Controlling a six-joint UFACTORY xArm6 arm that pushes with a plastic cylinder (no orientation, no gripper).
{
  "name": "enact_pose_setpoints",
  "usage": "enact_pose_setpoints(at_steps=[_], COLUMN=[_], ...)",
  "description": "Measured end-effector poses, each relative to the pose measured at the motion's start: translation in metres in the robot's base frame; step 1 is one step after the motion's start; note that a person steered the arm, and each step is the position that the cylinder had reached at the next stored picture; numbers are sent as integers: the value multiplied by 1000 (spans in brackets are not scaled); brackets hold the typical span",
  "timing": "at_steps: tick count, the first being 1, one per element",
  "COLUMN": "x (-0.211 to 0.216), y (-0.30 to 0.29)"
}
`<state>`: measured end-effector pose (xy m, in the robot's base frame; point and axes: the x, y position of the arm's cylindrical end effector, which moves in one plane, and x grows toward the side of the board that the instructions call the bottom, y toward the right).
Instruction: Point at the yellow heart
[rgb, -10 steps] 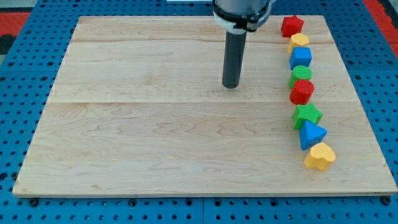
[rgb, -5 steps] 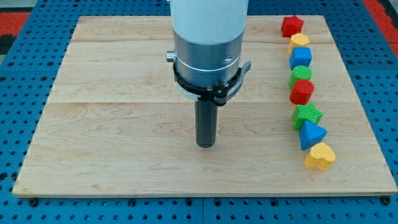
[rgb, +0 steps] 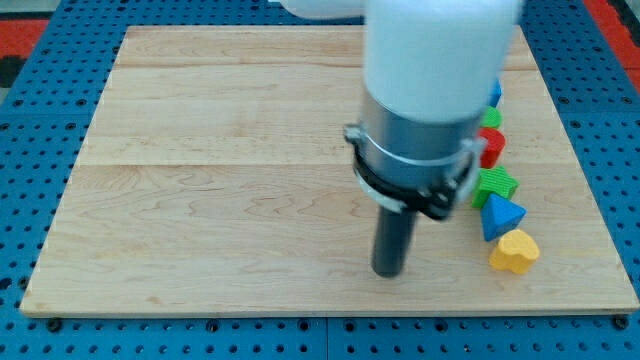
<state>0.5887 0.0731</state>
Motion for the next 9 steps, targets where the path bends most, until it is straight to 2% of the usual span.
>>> enact_pose_setpoints(at_steps=[2,3,4,5,6,7,8,9], x=[24,30,26,26,2,-28,-13,-27], y=[41,92,175,224,235,202,186,157])
